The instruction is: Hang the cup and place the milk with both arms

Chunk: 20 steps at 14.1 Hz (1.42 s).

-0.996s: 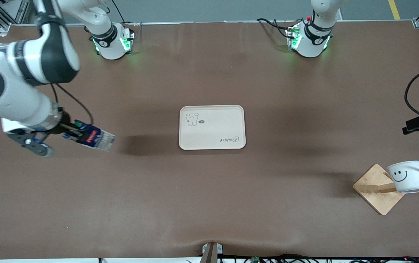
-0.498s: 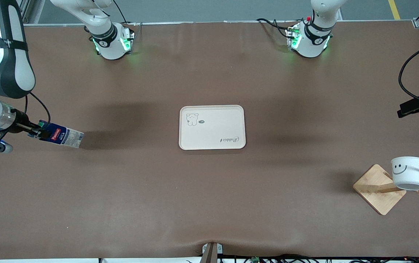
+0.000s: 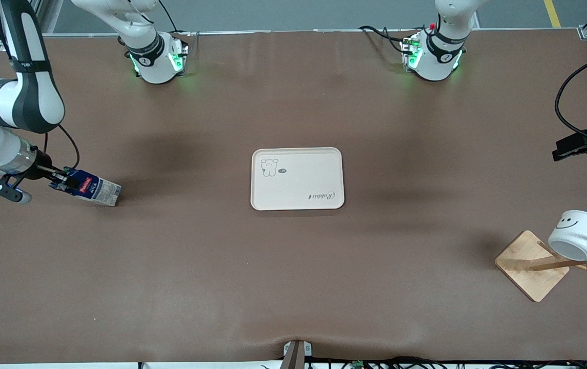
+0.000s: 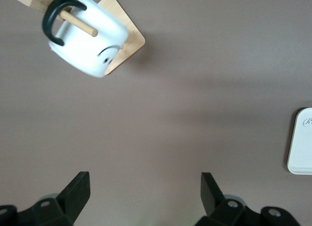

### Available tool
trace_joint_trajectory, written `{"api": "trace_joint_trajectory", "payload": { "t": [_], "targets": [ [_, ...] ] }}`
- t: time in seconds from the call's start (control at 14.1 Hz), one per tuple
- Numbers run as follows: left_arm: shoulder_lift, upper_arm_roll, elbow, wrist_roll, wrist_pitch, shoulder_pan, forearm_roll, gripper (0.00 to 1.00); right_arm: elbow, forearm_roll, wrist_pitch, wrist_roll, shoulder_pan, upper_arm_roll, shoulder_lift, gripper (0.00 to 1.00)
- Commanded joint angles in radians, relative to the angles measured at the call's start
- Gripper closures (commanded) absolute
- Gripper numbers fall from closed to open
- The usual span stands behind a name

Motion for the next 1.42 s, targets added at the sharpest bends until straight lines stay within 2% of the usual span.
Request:
{"api": "trace_joint_trajectory", "payload": {
  "t": [0.0,0.14,0.21,0.28,0.36,0.43,0.57,0.64,0.78,0.92,1.07,1.21,1.35],
  "targets": [
    [0.003,-0.002,0.031,-0.013,-0.023,0.012,-0.016,0.0,-0.056,-0.007,0.043,-0.059,-0.022,0.023,-0.042,1.0],
    [-0.029,0.006,0.025,-0.015,-0.025,-0.007,-0.013,0.0,-0.076,-0.007,0.07,-0.079,-0.025,0.023,-0.041,1.0],
    [-0.032,0.058,0.022,-0.004,-0.025,-0.055,-0.01,0.0,-0.076,-0.007,0.07,-0.095,-0.027,0.023,-0.041,1.0],
    [-0.035,0.158,0.022,0.002,-0.023,-0.136,-0.016,0.0,-0.076,-0.007,0.069,-0.105,-0.027,0.023,-0.041,0.98],
    [-0.038,0.238,0.022,0.0,-0.023,-0.212,-0.03,0.0,-0.076,-0.007,0.064,-0.11,-0.027,0.023,-0.039,0.7],
    [-0.049,0.3,0.02,0.0,-0.023,-0.261,-0.069,0.0,-0.076,-0.007,0.064,-0.119,-0.027,0.023,-0.039,0.62],
    [-0.072,0.435,-0.003,-0.007,-0.022,-0.379,-0.096,0.0,-0.072,-0.007,0.061,-0.124,-0.027,0.023,-0.039,0.34],
    [-0.078,0.485,-0.009,-0.009,-0.017,-0.431,-0.096,0.0,-0.072,-0.007,0.06,-0.124,-0.027,0.023,-0.039,0.32],
    [-0.104,0.529,-0.041,-0.023,-0.008,-0.49,-0.097,0.0,-0.065,-0.007,0.06,-0.124,-0.027,0.025,-0.039,0.28],
    [-0.17,0.599,-0.137,-0.026,0.035,-0.575,-0.097,0.0,-0.061,-0.007,0.06,-0.124,-0.027,0.025,-0.039,0.26],
    [-0.216,0.612,-0.211,-0.024,0.072,-0.582,-0.111,0.0,-0.052,-0.007,0.06,-0.131,-0.025,0.025,-0.038,0.23],
    [-0.222,0.629,-0.218,-0.012,0.066,-0.582,-0.125,0.0,-0.023,-0.007,0.058,-0.133,-0.025,0.025,-0.036,0.02],
    [-0.221,0.627,-0.21,-0.004,0.049,-0.58,-0.125,0.0,-0.004,-0.007,0.044,-0.133,-0.027,0.025,-0.036,0.0]
  ]
}}
